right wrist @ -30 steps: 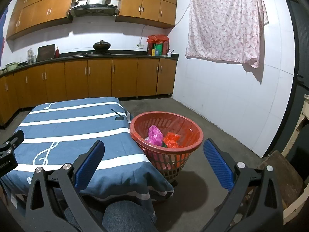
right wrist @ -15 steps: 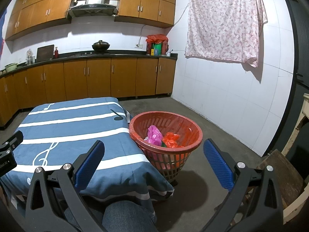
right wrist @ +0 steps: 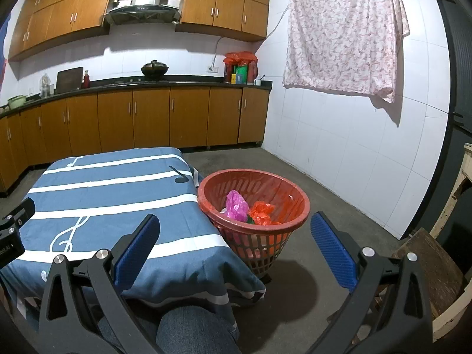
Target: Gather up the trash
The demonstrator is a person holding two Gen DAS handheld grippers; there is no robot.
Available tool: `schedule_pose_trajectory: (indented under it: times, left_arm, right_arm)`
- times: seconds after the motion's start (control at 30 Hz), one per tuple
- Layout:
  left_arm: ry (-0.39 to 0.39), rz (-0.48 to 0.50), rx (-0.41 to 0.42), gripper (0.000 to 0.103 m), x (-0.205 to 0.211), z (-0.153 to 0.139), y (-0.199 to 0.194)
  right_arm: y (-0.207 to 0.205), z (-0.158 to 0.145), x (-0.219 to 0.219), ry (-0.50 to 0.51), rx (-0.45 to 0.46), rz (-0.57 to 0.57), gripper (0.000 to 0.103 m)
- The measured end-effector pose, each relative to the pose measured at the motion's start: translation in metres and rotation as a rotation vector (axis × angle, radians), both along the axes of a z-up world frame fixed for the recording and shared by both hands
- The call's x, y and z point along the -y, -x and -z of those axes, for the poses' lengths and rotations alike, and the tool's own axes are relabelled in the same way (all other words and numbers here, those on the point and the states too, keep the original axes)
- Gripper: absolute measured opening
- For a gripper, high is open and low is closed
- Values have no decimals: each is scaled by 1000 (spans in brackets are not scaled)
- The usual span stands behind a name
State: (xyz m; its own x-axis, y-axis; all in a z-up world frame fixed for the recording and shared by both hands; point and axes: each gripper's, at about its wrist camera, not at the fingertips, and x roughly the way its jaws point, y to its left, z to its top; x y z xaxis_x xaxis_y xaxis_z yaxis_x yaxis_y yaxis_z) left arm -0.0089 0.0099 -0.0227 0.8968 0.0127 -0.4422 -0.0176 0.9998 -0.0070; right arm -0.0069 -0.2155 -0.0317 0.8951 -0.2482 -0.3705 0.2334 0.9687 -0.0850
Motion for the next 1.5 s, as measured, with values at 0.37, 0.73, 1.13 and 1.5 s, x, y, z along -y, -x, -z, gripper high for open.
schedule_pose_trajectory:
  times: [0.37,0.73,1.13,1.5]
  left_arm:
    - [0,0,-1,99,1,0,1]
    - [1,2,-3,99,1,0,1]
    - [0,3,-6,99,6,1,2]
    - [1,3,-7,99,7,1,3]
  right_arm:
    - [-1,1,1,-1,-4,0,101]
    - [-1,0,1,-1,-4,0,101]
    - [0,1,2,-2,-5,0,101]
    - [0,0,2,-3,-7,0,101]
